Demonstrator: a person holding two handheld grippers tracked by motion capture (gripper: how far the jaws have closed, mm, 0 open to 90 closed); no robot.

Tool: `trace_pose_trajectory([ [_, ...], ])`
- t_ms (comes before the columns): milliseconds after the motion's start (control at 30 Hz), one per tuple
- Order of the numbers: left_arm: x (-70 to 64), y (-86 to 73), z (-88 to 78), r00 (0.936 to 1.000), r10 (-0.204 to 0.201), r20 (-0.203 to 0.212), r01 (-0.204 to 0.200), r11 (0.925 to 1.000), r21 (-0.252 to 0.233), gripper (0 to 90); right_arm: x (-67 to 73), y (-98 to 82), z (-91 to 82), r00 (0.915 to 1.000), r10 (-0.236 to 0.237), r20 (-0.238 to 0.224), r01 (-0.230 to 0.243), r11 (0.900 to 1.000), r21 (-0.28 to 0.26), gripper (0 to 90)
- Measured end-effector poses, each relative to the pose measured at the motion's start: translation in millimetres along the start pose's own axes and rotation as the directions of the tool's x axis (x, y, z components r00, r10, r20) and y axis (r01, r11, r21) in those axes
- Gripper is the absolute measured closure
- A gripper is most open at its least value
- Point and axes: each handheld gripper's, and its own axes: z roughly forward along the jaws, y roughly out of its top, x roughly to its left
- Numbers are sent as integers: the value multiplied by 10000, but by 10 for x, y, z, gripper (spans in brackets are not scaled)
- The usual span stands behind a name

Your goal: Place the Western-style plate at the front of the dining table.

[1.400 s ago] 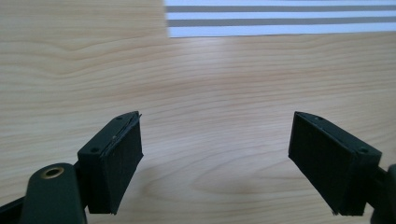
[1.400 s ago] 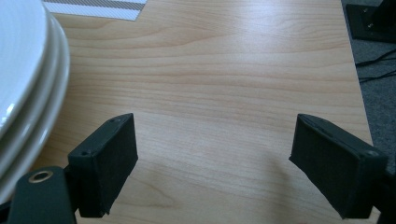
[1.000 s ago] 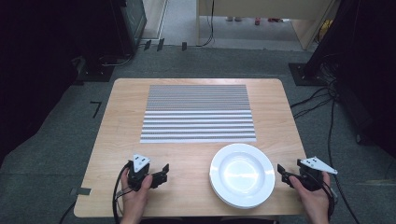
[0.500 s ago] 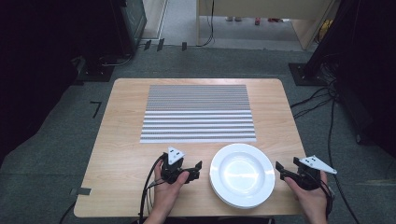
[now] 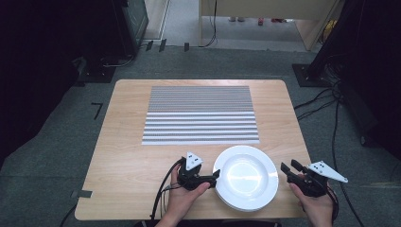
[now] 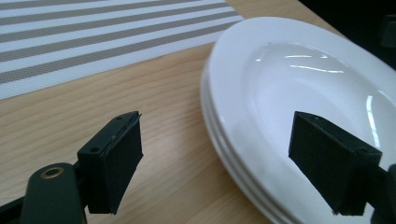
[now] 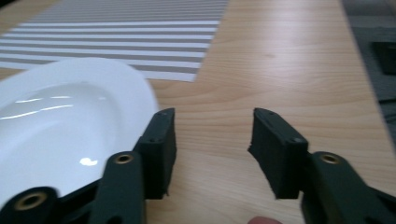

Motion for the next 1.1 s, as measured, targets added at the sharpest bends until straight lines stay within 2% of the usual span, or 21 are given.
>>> trace_pose_trajectory([
  [33, -43, -8, 6, 9994, 10, 347, -11, 10000, 29, 179, 20, 8, -10, 9997, -7, -235, 7, 10000, -3, 536],
  [100, -74, -24, 18, 9984, 64, 570, -70, 9999, 105, 184, 50, 17, -13, 9982, 180, -581, -179, 9998, 20, 537],
  [333, -164, -85, 62, 9970, 343, 694, -375, 9983, 456, 253, 173, -8, 39, 9948, 292, -976, -279, 9995, 140, 585],
  [433, -191, -97, 64, 9957, 448, 816, -491, 9975, 514, 312, 215, -30, 60, 9922, 361, -1197, -332, 9991, 260, 604],
  [533, -218, -110, 79, 9952, 519, 835, -571, 9965, 610, 344, 239, -51, 85, 9915, 450, -1222, -390, 9980, 505, 637],
  [600, -222, -121, 87, 9958, 596, 700, -643, 9957, 668, 349, 245, -63, 102, 9920, 470, -1175, -395, 9971, 652, 641],
  [733, -222, -138, 96, 9966, 534, 620, -577, 9959, 703, 361, 233, -86, 128, 9910, 485, -1246, -376, 9954, 884, 654],
  [867, -244, -146, 86, 9970, 609, 482, -639, 9960, 627, 372, 185, -92, 113, 9814, 1287, -1425, -1170, 9892, 879, 677],
  [1000, -235, -142, 79, 9971, 551, 527, -585, 9962, 648, 382, 204, -87, 91, 9818, 1440, -1236, -1306, 9852, 1107, 694],
  [1100, -239, -138, 67, 9974, 493, 531, -530, 9962, 698, 388, 201, -78, 74, 9822, 1426, -1226, -1317, 9869, 927, 712],
])
